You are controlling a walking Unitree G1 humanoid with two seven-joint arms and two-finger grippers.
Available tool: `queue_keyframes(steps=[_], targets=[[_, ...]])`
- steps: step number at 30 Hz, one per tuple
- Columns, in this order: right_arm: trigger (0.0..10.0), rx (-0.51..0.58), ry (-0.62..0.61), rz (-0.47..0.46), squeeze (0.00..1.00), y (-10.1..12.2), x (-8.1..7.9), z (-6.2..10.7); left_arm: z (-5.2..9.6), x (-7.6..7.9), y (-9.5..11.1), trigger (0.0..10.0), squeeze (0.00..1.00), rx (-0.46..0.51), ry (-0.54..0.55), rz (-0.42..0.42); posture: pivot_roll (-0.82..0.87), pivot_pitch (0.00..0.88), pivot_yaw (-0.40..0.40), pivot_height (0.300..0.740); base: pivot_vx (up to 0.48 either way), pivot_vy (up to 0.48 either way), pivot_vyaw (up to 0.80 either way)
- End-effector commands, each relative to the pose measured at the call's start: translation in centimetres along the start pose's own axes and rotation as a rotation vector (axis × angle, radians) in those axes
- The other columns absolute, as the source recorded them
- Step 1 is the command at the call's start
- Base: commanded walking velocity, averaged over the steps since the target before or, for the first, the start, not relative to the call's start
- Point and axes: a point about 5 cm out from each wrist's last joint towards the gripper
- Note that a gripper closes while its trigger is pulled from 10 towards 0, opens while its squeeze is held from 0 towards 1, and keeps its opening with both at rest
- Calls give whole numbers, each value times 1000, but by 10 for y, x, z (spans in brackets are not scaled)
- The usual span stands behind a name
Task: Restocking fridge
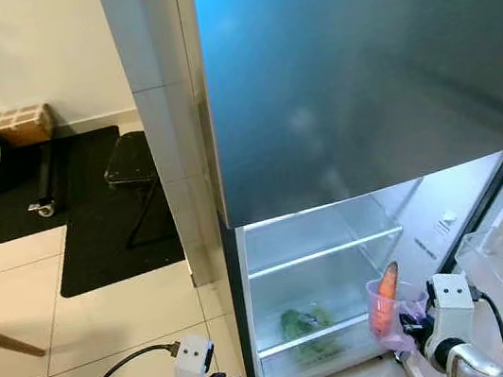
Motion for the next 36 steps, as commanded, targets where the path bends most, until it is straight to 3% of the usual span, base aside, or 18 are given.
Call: queue_keyframes(steps=[1, 7, 11, 24, 36], targets=[[10000, 22, 21, 7, 0, 3, -5, -2, -2, 3, 0, 10000, 0, -5, -22, -15, 51, 0, -15, 740, 0, 0, 0], [10000, 18, 27, 8, 0, 2, -6, -2, -1, 6, -5, 10000, 0, -27, -33, -16, 50, 0, -16, 740, 0, -467, 0], [10000, 16, 27, 10, 0, 2, -6, -2, -1, 2, -3, 10000, 0, -16, 10, 8, 51, 0, -17, 740, 0, 0, 0], [10000, 13, 31, 14, 0, 2, -7, -2, -1, 2, -1, 10000, 0, -12, -3, 2, 51, 0, -16, 740, 0, 0, 0], [10000, 106, 36, -10, 0, 24, -1, -5, -5, 0, 29, 10000, 0, 144, -100, -48, 55, 0, -12, 740, 0, 0, 0]])
Point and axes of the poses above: a point about 5 cm out from each wrist's last joint towards the gripper, its own z axis pointing back from the gripper into the wrist, its own y axis along the axis of the wrist's last joint, x = y × z, and after that the axes turned 3 degrees about -z, right-handed
